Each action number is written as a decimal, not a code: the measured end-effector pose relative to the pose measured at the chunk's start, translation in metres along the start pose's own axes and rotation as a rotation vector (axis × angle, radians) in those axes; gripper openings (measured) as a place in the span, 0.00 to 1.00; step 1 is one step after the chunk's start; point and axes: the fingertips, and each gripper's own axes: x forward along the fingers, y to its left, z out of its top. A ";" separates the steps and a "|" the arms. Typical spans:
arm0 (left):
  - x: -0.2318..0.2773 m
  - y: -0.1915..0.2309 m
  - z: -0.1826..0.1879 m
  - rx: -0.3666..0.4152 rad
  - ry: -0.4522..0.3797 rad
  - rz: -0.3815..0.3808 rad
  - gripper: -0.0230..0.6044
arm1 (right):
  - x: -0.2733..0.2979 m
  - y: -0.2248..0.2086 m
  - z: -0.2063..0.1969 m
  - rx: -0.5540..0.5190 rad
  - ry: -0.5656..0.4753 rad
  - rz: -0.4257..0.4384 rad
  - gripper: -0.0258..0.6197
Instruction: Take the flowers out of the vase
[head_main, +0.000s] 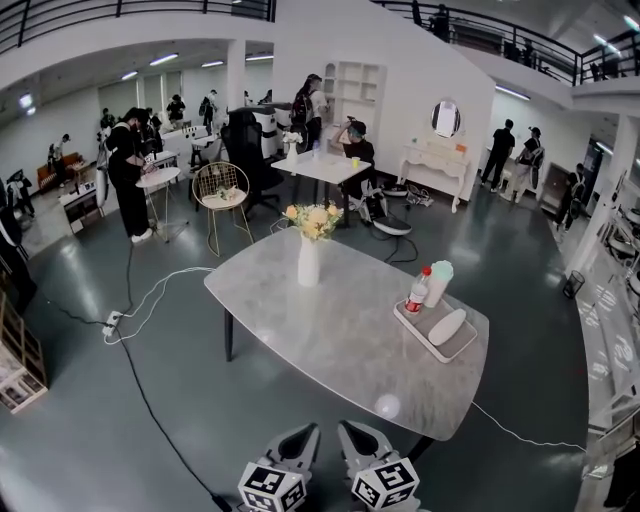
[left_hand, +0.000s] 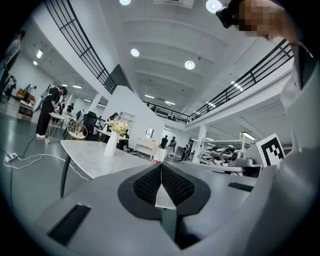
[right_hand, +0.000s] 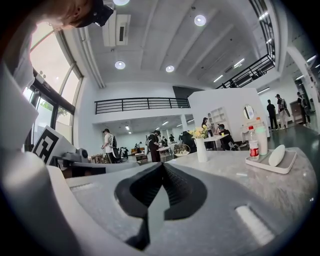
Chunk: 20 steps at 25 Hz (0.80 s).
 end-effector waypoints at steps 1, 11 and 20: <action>0.005 0.003 0.003 0.000 0.002 -0.002 0.04 | 0.005 -0.004 0.002 0.001 0.002 -0.003 0.04; 0.042 0.048 0.017 -0.014 0.043 -0.002 0.04 | 0.063 -0.025 0.011 0.029 0.028 -0.016 0.04; 0.068 0.108 0.015 0.012 0.052 -0.003 0.04 | 0.115 -0.038 0.006 0.048 0.052 -0.042 0.04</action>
